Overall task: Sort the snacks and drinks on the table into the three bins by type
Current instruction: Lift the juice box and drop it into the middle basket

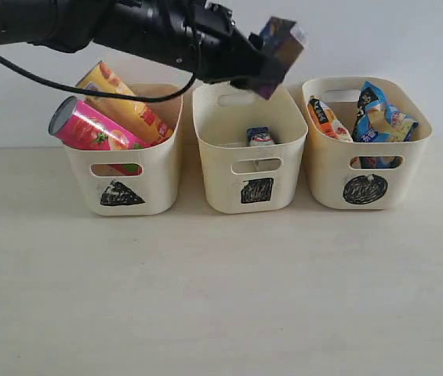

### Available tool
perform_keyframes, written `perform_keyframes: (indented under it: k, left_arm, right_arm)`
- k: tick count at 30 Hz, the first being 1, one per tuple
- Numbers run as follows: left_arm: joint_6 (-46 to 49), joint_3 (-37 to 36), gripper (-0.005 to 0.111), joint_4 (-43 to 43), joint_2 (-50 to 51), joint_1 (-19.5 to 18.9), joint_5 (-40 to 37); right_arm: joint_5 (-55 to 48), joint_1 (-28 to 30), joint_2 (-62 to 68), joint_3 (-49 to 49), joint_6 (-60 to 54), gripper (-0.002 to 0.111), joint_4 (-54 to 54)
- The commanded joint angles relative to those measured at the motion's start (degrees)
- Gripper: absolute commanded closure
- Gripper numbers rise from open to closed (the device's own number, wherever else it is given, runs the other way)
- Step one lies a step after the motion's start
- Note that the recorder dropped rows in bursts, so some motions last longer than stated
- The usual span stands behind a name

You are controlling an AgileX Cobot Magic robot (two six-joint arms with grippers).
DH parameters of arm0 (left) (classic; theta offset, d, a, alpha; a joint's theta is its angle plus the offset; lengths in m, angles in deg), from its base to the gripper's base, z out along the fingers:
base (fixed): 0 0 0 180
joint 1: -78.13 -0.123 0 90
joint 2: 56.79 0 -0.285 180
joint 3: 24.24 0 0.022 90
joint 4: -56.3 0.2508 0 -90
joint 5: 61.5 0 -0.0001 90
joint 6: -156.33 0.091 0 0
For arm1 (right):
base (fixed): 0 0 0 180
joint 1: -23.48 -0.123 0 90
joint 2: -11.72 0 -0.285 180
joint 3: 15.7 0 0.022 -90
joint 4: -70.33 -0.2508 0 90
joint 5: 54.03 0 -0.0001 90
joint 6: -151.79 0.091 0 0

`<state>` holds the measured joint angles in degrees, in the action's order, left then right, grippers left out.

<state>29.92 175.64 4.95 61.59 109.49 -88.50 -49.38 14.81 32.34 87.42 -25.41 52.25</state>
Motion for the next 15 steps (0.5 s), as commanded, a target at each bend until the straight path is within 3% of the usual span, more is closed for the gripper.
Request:
perform_keyframes:
  k: [1, 15]
  left_arm:
    - [-0.01, 0.2, 0.102, -11.52, -0.05, -0.1, 16.95]
    - [-0.01, 0.2, 0.102, -12.73, 8.71, -0.1, 30.82]
  right_arm:
    - [0.15, 0.16, -0.16, -0.34, -0.24, 0.108, 0.41]
    - [0.15, 0.16, -0.16, -0.34, -0.24, 0.108, 0.41]
